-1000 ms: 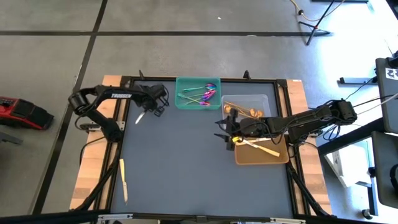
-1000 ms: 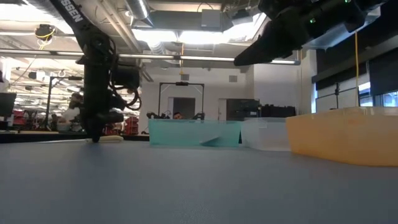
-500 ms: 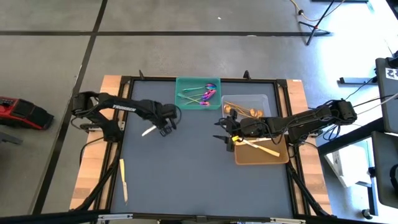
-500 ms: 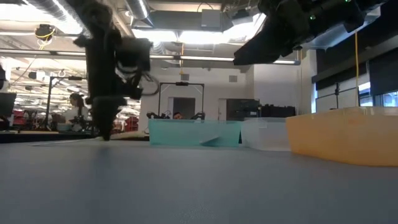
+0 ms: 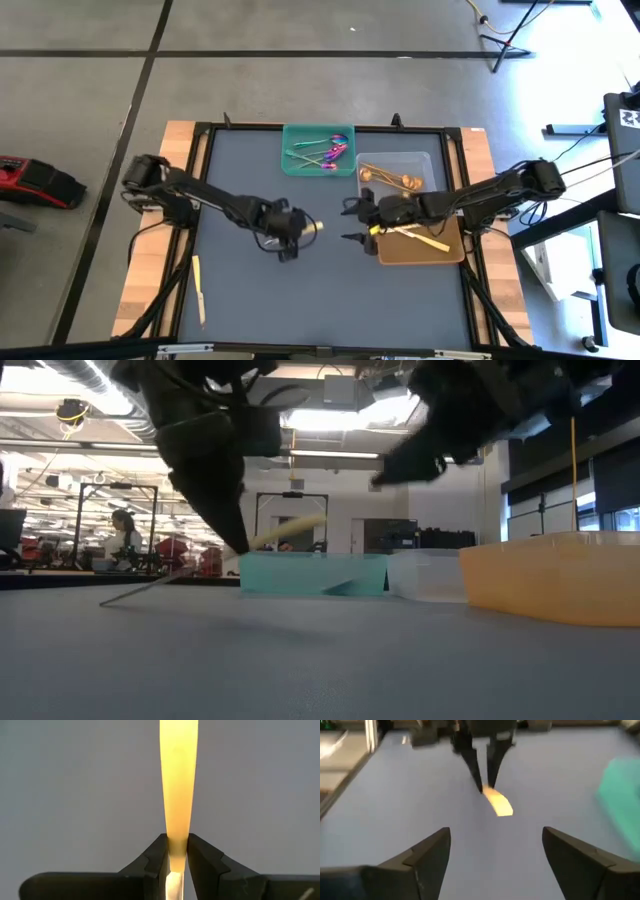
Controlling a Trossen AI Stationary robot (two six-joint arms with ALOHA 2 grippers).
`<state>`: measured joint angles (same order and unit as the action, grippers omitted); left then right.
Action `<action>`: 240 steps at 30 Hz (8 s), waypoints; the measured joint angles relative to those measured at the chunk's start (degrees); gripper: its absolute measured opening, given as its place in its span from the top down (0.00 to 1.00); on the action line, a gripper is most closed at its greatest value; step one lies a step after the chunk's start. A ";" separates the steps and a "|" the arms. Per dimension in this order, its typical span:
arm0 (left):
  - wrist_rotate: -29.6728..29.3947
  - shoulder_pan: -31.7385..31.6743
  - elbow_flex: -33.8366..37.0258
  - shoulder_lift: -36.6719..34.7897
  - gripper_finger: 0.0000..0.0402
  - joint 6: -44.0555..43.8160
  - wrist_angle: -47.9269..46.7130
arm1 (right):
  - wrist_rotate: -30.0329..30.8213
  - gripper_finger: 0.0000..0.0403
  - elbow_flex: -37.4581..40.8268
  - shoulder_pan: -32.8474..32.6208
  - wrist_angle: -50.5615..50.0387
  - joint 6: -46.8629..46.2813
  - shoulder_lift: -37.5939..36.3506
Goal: Sort silverware by color (type)
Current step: Put the table knife into the orange bin
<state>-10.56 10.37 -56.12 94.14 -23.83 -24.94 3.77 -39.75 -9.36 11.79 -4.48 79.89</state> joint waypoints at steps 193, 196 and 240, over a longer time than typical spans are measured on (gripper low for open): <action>16.98 47.78 4.18 -6.99 0.62 -108.73 -35.97 | 16.09 0.34 -5.31 -21.91 4.10 -3.96 -0.87; 18.40 46.93 5.73 -6.13 0.62 -108.87 -34.85 | 16.09 0.34 -5.31 -21.91 3.55 -4.38 -0.87; 11.10 41.42 14.68 -5.90 0.86 -89.91 -14.66 | 16.13 0.34 -5.31 -21.86 1.16 -4.43 -0.87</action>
<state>0.54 51.79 -41.45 88.25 -113.74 -39.59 19.90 -45.06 -31.22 12.95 -8.91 79.02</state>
